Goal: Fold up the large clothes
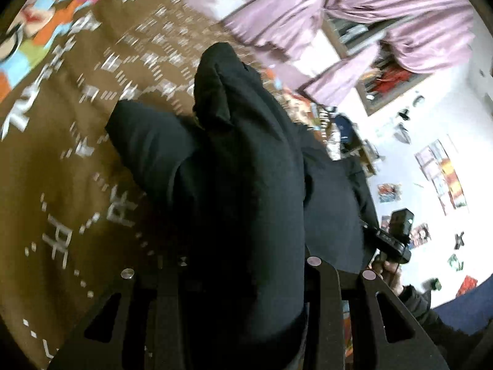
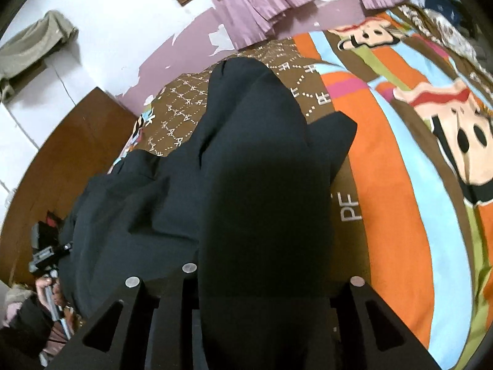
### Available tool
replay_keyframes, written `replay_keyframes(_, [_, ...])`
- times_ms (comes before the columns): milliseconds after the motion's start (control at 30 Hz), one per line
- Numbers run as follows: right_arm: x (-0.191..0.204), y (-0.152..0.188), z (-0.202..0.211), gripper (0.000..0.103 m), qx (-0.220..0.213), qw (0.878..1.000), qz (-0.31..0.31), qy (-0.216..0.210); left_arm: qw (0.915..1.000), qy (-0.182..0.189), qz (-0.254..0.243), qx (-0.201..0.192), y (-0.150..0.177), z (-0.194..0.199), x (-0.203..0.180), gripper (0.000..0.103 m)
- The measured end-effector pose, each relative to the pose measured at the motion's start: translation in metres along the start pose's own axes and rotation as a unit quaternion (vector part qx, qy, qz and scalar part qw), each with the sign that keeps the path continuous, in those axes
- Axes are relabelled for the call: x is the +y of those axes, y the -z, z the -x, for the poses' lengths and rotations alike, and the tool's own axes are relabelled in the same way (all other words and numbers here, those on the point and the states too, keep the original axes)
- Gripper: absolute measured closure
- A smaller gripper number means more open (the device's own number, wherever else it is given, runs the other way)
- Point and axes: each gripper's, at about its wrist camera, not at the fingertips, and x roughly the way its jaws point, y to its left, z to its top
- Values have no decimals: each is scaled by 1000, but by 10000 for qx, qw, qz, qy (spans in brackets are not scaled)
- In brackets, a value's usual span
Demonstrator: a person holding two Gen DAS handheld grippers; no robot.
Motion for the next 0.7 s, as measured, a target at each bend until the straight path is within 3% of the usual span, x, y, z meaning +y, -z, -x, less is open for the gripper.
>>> replay_keyframes(67, [-3, -1, 0, 71, 61, 10000, -36, 10, 9996, 114, 270, -33, 0, 1, 14, 72])
replay_keyframes(133, [-3, 0, -1, 64, 91, 9999, -38, 77, 9997, 22, 237, -4, -2, 1, 17, 69])
replay_keyframes(267, [1, 3, -1, 28, 157, 9992, -121, 336, 9988, -436, 193, 81, -5, -1, 10, 55])
replay_keyframes(433, [8, 6, 4, 7, 163, 9928, -31, 1185, 9939, -979, 464, 219, -1, 1, 6, 37])
replay_keyframes(500, [11, 7, 9, 5, 114, 9905, 55, 1373, 9895, -1326, 523, 224, 0, 6, 3, 25])
replay_keyframes(567, [17, 9, 16, 1, 61, 9872, 186, 1585, 9845, -1684, 466, 131, 0, 14, -3, 20])
replay_keyframes(633, [24, 12, 23, 0, 4, 9847, 314, 1715, 9816, -1874, 366, -37, 5, 21, -12, 20])
replay_keyframes(700, [31, 16, 31, 0, -97, 9836, 395, 1757, 9789, -2010, 289, -237, 11, 29, -21, 9])
